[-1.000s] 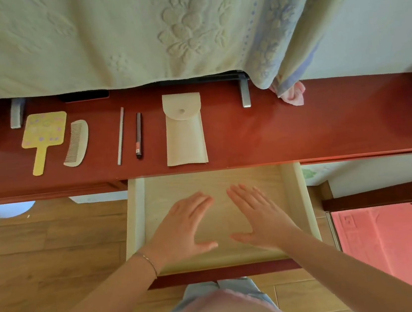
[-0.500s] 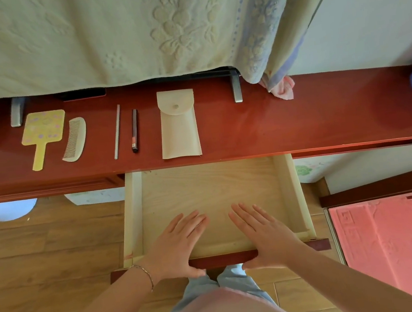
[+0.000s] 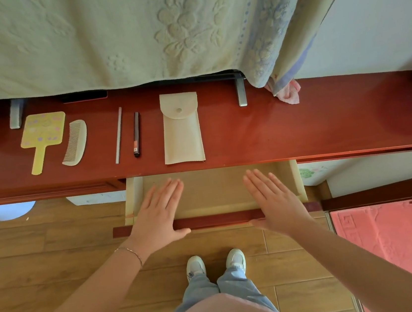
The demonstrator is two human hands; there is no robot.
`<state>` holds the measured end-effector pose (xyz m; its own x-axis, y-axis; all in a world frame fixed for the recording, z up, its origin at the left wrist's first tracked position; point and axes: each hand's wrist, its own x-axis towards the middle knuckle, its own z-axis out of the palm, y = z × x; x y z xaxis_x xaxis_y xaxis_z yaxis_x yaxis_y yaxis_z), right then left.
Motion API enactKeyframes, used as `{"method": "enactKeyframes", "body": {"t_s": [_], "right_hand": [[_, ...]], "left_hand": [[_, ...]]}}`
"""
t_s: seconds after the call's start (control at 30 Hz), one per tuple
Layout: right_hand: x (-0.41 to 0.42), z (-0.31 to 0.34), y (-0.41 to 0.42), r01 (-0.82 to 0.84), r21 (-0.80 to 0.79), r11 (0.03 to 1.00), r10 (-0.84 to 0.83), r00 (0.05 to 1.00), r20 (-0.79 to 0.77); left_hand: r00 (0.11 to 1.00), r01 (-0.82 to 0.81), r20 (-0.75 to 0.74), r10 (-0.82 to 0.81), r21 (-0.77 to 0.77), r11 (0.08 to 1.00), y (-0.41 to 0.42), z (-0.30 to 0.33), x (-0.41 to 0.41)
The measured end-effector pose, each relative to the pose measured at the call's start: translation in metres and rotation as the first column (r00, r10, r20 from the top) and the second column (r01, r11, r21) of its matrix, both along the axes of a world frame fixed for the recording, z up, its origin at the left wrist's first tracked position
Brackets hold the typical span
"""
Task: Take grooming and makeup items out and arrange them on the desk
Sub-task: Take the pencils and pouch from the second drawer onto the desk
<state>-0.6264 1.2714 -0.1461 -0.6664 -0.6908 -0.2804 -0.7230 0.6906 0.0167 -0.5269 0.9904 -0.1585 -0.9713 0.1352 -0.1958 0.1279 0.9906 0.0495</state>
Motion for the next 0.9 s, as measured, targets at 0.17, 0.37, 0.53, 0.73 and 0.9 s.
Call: {"method": "enactKeyframes", "body": {"t_s": [0.17,0.37,0.53,0.73,0.9], "right_hand": [[-0.025,0.003,0.008,0.012,-0.024,1.000,-0.015,0.996,-0.089],[-0.042,0.005,0.001,0.019,-0.068,0.998,-0.031,0.984,-0.175],[-0.062,-0.001,-0.007,0.022,-0.094,0.995,-0.038,0.984,-0.176],[-0.080,-0.005,-0.019,0.062,-0.129,0.990,-0.084,0.981,-0.176],[-0.090,-0.006,-0.028,0.089,-0.134,0.987,-0.112,0.978,-0.178]], "left_hand": [[0.998,-0.027,-0.057,0.026,-0.014,1.000,-0.014,0.003,-0.022],[0.991,-0.021,-0.129,0.017,-0.026,0.999,-0.019,0.004,-0.041],[0.983,-0.040,-0.182,0.039,-0.006,0.999,-0.025,0.002,-0.057],[0.970,-0.052,-0.236,0.055,0.020,0.998,-0.029,0.003,-0.079],[0.963,-0.075,-0.257,0.079,0.024,0.997,-0.032,0.004,-0.089]]}}
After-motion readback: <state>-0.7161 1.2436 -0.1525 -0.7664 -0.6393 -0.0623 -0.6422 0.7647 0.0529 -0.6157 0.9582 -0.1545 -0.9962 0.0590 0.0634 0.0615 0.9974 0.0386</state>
